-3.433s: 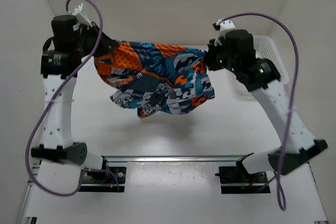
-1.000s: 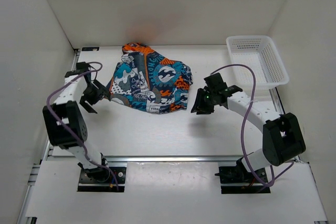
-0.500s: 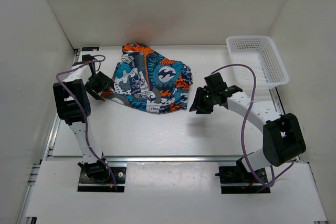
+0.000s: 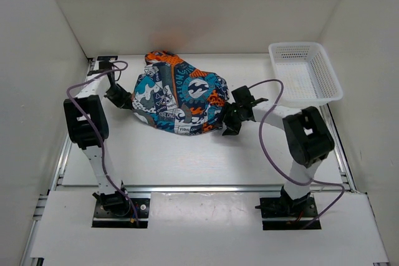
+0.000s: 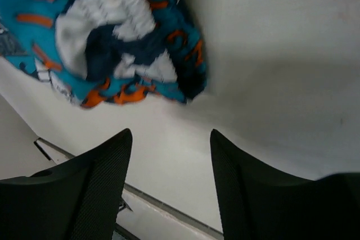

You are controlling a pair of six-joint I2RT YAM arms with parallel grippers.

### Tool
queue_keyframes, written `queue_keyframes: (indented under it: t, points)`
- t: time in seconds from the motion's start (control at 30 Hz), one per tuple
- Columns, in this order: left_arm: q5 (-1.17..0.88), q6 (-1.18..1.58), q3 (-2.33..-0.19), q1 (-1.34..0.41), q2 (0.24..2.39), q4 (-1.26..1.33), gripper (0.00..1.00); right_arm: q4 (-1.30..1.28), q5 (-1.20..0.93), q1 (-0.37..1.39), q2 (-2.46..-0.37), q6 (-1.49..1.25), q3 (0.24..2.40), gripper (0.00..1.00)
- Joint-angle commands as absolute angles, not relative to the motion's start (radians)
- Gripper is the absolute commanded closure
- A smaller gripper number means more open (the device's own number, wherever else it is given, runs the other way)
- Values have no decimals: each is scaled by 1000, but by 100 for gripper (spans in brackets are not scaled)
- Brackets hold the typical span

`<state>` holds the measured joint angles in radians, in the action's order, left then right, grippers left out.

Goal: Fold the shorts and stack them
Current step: Flatten the shorts out

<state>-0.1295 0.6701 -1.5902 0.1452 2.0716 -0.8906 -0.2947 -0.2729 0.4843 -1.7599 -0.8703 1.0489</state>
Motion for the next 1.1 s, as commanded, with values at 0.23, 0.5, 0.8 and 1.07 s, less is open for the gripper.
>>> queue_keyframes:
  t: [0.23,0.5,0.8,1.07]
  points:
    - [-172,638,-1580,137,1921,-926,90,-258,-108,511,-1933,-928,1232,51]
    - [-172,606,-1788,137,1933,-1018,90,-396,1,456,-1915,-819,1435,100]
    - [-235,575,-2060,137,1904,-1158,90,-650,-46,350,-1766,-603,1746,100]
    - [-215,565,-1420,81,1683,-958,67,-589,5,385,-1491,-626,1097,100]
